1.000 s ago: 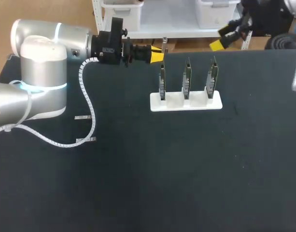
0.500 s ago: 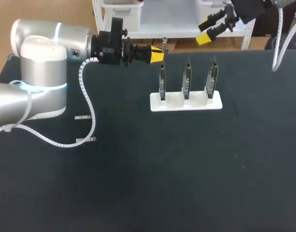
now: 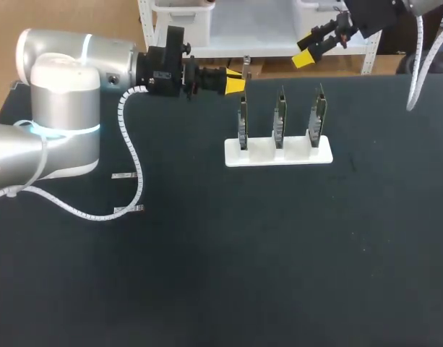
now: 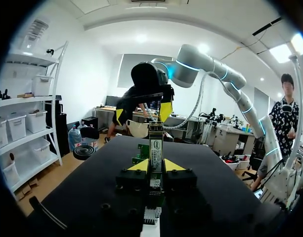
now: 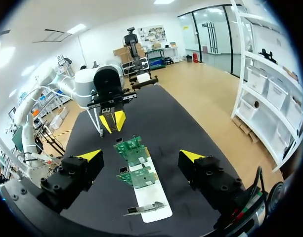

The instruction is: Pick up the optical module with the left hand, and insert it into the network port with the right hand.

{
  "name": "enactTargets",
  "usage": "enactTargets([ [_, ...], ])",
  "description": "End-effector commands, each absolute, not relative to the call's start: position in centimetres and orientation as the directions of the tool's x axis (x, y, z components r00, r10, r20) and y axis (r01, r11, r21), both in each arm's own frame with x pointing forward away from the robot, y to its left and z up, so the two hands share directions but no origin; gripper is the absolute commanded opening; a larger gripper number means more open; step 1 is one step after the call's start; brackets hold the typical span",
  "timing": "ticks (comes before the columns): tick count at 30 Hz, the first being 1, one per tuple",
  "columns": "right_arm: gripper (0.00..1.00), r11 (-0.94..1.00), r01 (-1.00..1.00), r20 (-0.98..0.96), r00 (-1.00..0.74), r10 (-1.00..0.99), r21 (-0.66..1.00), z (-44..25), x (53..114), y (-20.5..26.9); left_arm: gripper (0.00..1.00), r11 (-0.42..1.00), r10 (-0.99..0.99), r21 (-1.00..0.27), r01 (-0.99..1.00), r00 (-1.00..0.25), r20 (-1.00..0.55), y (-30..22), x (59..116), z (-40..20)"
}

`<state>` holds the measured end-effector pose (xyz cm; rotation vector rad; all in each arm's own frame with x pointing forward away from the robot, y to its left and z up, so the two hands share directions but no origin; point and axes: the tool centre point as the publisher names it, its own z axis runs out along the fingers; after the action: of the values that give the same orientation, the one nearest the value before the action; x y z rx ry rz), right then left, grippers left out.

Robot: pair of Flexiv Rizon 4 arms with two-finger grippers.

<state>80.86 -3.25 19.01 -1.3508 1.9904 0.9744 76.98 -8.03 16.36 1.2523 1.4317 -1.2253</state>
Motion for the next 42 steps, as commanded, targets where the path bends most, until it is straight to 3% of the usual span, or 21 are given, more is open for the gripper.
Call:
enactTargets([
  [1, 1.0, 0.283, -0.932, -0.765, -0.35, -0.54, 0.227, 19.0, 80.0, -3.3, 0.0, 0.018, 0.157, -0.135, 0.991, -0.136, -0.978, -8.0, 77.0, 16.3],
  [12, 1.0, 0.089, -0.971, -0.754, -0.23, -0.615, 0.223, 18.6, 79.7, 0.2, 0.0, 0.018, 0.157, -0.135, 0.991, -0.136, -0.978, -8.0, 77.0, 16.3],
  [42, 1.0, -0.072, -0.976, -0.781, -0.12, -0.613, 0.207, 18.9, 80.5, 3.6, 0.0, 0.018, 0.157, -0.135, 0.991, -0.136, -0.978, -8.0, 77.0, 16.3],
])
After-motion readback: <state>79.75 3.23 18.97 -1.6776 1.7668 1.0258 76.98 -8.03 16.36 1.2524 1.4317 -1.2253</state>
